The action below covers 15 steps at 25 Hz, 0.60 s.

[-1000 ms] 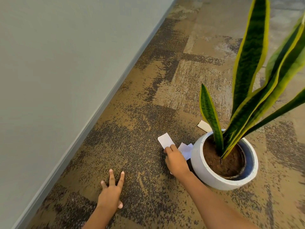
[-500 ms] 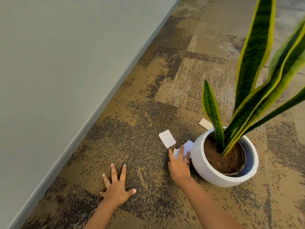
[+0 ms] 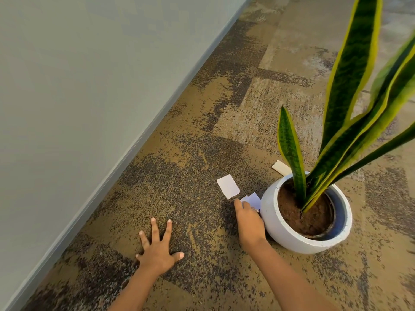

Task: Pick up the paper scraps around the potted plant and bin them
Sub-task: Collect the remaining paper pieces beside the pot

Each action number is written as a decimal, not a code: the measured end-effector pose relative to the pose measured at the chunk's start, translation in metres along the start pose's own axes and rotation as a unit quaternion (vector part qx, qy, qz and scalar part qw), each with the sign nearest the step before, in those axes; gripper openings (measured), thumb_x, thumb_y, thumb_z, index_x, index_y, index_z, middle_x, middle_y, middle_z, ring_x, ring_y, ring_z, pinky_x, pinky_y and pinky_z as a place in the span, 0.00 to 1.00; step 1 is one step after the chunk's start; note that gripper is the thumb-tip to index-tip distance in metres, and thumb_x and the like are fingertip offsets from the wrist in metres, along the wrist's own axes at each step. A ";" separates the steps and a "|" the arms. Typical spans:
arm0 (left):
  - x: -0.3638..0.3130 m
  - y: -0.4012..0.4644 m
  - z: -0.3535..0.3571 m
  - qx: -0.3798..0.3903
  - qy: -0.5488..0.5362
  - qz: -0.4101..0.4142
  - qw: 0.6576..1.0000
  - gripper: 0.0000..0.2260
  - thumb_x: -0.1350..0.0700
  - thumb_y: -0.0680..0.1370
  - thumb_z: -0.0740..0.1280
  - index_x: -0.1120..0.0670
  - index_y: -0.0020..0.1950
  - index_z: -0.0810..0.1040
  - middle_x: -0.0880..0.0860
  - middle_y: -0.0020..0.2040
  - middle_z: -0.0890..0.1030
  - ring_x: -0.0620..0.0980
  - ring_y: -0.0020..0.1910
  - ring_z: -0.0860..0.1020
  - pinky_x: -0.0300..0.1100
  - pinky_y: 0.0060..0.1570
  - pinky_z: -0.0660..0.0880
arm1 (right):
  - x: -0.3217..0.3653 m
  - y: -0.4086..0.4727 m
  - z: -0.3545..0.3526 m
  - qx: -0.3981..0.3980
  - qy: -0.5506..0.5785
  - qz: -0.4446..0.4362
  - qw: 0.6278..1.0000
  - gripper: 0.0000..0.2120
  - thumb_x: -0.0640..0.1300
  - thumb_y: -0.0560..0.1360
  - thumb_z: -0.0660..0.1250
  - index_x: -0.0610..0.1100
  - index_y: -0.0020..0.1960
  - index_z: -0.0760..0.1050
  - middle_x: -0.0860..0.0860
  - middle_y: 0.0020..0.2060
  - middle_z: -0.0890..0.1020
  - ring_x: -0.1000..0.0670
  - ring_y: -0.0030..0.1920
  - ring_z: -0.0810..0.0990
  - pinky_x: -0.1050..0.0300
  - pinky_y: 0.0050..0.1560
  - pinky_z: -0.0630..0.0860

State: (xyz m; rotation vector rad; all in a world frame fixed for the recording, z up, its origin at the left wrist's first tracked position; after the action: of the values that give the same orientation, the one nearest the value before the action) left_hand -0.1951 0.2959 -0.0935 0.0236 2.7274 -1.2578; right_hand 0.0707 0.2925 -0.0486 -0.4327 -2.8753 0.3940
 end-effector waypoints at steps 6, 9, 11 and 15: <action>-0.001 0.000 0.002 -0.004 -0.013 0.000 1.000 0.45 0.40 0.74 0.66 0.38 0.73 0.31 0.49 0.70 0.21 0.67 0.73 0.30 0.73 0.67 0.52 | 0.001 0.006 -0.051 -0.177 0.313 0.101 0.928 0.26 0.33 0.75 0.60 0.44 0.72 0.64 0.44 0.62 0.77 0.41 0.58 0.78 0.46 0.49 0.78; -0.001 -0.001 0.002 -0.004 -0.015 0.002 1.000 0.44 0.41 0.75 0.66 0.39 0.73 0.31 0.48 0.70 0.20 0.67 0.73 0.30 0.73 0.67 0.52 | -0.003 0.028 -0.054 -0.156 0.455 0.162 0.862 0.24 0.33 0.75 0.60 0.43 0.71 0.64 0.41 0.62 0.76 0.39 0.58 0.77 0.46 0.52 0.77; -0.002 -0.001 0.003 -0.004 -0.017 0.001 1.000 0.44 0.41 0.75 0.65 0.39 0.73 0.31 0.49 0.70 0.20 0.67 0.72 0.30 0.73 0.67 0.52 | -0.005 0.045 -0.045 -0.105 0.523 0.213 0.819 0.22 0.34 0.76 0.61 0.42 0.69 0.66 0.40 0.61 0.76 0.40 0.58 0.76 0.50 0.51 0.75; -0.003 0.000 0.004 0.001 -0.018 -0.009 1.000 0.45 0.42 0.76 0.66 0.39 0.73 0.30 0.49 0.69 0.19 0.66 0.72 0.29 0.73 0.68 0.51 | 0.000 0.078 -0.023 0.010 0.497 0.227 0.837 0.16 0.34 0.75 0.63 0.37 0.63 0.72 0.39 0.59 0.78 0.40 0.57 0.77 0.51 0.51 0.74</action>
State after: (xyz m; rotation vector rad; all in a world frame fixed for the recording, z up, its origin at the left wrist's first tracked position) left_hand -0.1916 0.2937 -0.0957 -0.0231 2.7012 -1.2530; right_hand 0.0963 0.3698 -0.0492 -0.9723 -1.7337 0.1706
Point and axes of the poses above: each hand's wrist, its own y-axis towards the middle knuckle, its own z-axis out of the palm, x = y × z, the point moved 7 cm from there along y, towards the middle knuckle
